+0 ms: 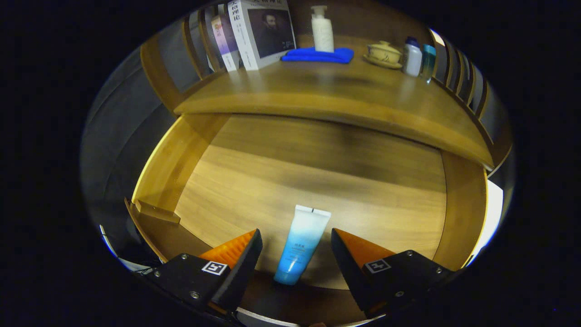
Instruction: Pull open the drawer, take out the items inside it, and place them on the countertop above the cabinet.
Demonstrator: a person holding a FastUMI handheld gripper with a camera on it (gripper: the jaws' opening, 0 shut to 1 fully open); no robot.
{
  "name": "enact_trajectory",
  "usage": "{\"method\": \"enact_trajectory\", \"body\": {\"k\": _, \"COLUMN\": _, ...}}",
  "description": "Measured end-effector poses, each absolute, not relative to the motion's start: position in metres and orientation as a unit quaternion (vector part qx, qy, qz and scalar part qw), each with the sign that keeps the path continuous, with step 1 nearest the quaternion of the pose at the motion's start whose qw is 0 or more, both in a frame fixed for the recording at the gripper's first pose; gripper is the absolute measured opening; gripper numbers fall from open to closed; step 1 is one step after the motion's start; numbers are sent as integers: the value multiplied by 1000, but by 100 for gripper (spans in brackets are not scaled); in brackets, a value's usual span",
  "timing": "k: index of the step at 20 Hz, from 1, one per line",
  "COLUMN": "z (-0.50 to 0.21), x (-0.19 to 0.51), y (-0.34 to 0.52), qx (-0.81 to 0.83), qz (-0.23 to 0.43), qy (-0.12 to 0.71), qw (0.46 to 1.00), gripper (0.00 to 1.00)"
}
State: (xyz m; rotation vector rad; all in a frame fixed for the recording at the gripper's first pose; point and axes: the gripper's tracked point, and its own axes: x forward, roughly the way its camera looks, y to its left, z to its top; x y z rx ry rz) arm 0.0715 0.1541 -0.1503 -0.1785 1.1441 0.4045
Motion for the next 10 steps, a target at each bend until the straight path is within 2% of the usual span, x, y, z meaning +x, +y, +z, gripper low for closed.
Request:
{"method": "enact_trajectory", "body": {"k": 7, "z": -183, "x": 55, "y": 144, "qx": -85, "qz": 162, "qy": 601, "qw": 778, "gripper": 92}}
{"method": "enact_trajectory", "body": {"k": 10, "z": -185, "x": 58, "y": 144, "qx": -108, "qz": 162, "qy": 602, "qw": 774, "gripper": 85}}
